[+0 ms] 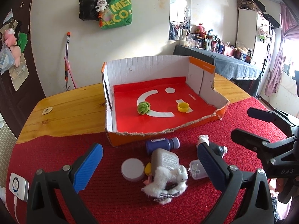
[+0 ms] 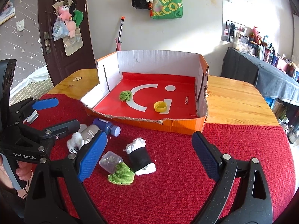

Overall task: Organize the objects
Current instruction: 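Grasp the white fluffy plush with the left gripper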

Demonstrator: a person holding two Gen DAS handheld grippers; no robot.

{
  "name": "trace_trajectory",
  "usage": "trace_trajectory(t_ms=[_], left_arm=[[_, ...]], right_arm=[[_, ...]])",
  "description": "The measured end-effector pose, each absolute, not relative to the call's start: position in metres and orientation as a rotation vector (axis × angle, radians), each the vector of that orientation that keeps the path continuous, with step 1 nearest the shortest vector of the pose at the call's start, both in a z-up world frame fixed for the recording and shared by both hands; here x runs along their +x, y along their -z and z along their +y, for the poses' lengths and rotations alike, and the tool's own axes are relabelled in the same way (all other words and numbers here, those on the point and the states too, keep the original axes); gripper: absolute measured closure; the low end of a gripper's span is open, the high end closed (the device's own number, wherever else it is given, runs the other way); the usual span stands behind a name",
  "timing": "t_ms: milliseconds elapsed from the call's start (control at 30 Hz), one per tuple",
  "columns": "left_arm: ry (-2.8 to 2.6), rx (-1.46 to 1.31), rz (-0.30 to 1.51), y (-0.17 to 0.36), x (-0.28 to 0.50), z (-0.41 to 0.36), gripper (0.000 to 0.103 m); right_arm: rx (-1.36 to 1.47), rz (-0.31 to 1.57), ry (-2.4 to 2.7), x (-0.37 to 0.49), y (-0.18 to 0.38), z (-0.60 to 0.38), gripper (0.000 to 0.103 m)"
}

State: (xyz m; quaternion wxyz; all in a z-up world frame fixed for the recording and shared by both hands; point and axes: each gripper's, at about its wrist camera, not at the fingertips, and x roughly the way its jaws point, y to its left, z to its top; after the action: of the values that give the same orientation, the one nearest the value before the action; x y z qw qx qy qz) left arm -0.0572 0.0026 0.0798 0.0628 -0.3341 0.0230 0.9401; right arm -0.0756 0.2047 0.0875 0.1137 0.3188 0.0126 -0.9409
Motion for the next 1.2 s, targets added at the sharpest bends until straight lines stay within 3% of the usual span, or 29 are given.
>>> trace_trajectory(t_ms=[200, 367, 567, 1200], left_arm=[[-2.829, -1.029, 0.06, -0.072, -0.049, 0.005, 0.0], [-2.813, -1.05, 0.051, -0.064, -0.044, 0.007, 0.004], [-2.798, -1.084, 0.036, -0.055, -0.039, 0.008, 0.009], [-2.779, -1.194, -0.004, -0.025, -0.042, 0.002, 0.012]], right_arm=[[0.965, 0.041, 2.754, -0.068, -0.079, 0.205, 0.032], [1.005, 0.036, 2.724, -0.063, -0.067, 0.202, 0.042], [1.052, 0.027, 2.682, -0.056, -0.052, 0.196, 0.047], [1.128, -0.021, 2.594, -0.05, -0.026, 0.183, 0.057]])
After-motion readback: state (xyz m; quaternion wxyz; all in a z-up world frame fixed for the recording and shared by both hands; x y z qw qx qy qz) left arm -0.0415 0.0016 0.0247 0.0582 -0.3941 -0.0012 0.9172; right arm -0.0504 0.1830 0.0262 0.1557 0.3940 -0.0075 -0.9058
